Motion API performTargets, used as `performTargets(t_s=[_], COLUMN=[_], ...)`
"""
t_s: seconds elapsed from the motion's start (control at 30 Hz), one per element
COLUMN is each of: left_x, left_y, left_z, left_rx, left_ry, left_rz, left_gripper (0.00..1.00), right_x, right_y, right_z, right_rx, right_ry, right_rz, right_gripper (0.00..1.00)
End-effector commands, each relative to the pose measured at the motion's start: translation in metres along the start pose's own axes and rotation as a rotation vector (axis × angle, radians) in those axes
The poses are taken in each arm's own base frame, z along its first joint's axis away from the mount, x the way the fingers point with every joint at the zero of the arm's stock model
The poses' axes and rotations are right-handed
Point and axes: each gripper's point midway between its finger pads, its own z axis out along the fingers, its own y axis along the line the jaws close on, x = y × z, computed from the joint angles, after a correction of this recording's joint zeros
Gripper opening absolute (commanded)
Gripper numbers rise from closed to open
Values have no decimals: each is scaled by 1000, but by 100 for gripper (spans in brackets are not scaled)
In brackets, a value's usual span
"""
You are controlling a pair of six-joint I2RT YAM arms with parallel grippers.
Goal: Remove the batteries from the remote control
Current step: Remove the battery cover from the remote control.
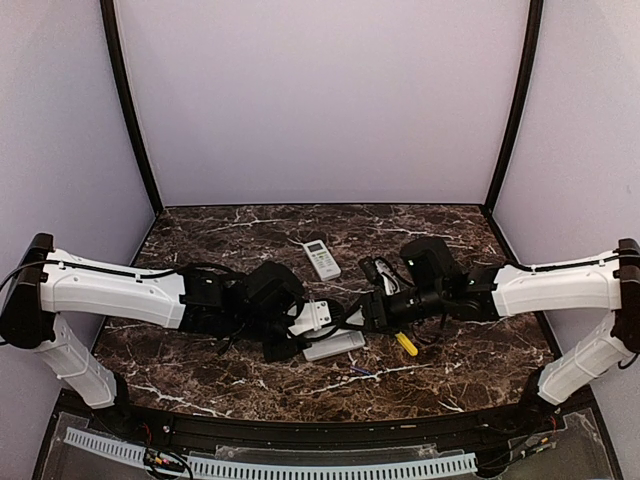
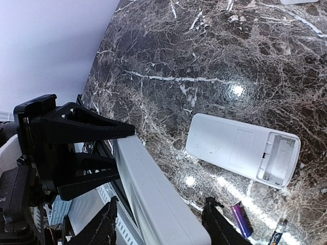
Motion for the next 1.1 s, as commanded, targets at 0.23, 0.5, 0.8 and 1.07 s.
performTargets(t_s=[0.23, 0.5, 0.8, 1.07], left_x=[5, 4, 5, 5], left_y=[-3, -2, -2, -2], left_z=[-1, -1, -1, -1], left_rx=[0, -1, -1, -4], left_ry=[14, 15, 18, 20], left_rz=[17, 16, 20, 20], left_gripper=[23, 23, 22, 22], right_x=[-8, -7, -8, -9], right_y=[6, 3, 3, 2], right_z=[5, 7, 10, 8], right_rx=[-10, 1, 4, 14], right_ry=[-21, -13, -5, -16], right_rz=[-9, -3, -2, -1], right_gripper=[50, 42, 33, 31])
